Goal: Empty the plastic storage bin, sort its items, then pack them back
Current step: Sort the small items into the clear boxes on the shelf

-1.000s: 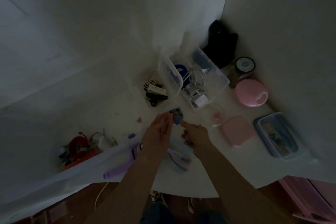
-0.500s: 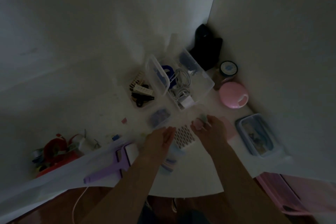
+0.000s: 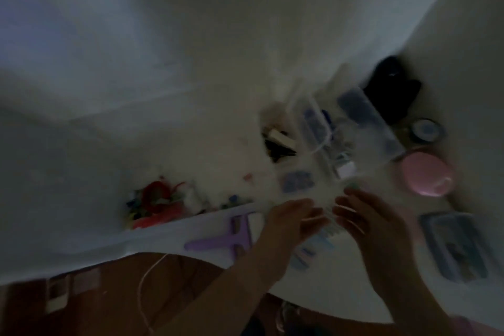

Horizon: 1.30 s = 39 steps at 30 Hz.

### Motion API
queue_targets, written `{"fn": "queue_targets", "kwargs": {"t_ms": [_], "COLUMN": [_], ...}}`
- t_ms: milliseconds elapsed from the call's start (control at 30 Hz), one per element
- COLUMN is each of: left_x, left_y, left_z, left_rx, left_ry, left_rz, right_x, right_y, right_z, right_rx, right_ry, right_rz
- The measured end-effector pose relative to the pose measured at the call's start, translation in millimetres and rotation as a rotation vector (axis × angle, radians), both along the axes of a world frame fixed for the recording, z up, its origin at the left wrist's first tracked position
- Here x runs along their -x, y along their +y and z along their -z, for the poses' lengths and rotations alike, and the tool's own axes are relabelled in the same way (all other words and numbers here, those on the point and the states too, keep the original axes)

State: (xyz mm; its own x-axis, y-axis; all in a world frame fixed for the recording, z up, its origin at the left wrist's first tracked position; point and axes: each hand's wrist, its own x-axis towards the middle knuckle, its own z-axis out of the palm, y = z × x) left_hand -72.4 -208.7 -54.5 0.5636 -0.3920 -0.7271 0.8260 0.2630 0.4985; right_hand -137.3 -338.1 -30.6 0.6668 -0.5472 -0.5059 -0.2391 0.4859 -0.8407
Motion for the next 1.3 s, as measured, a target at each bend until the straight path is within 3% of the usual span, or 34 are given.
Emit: {"fn": "queue_targets", "kwargs": {"t_ms": [100,200,333,400,467,600,733,900,1067,1300], "left_x": [-23,-69,-147,-173,-185,-188,-191,-181,-184,-186], "left_y": [53,117,171,179,174,152,146,139,146,142], "left_z": [-28,-42,0,37,72,130,161,166,169,161], "left_rx": [-0.218,-0.622,-1.115,-1.097,-0.944,-0.745,-0.669,-0.691,-0.538,-0.515], "left_ry": [-0.465,-0.916,-1.079,-1.026,-0.998,-0.934,-0.935,-0.897,-0.627,-0.304], "left_rz": [0.197,0.361,0.772,1.051,1.318,1.528,1.666,1.769,1.416,1.184], "right_x": [-35,-85,-174,-210,-234,-250,-246,-245,-241,-232], "right_y": [38,75,101,109,116,130,133,134,134,144], "right_z": [-32,-40,12,54,93,134,142,156,157,165], "right_rx": [0.317,0.458,0.943,1.138,1.295,1.487,1.54,1.178,0.671,0.447], "right_ry": [-0.004,-0.102,0.043,0.208,0.355,0.594,0.624,0.809,0.959,1.023], "right_rz": [-0.303,-0.519,-1.058,-1.445,-1.799,-2.156,-2.177,-2.2,-1.942,-1.637]}}
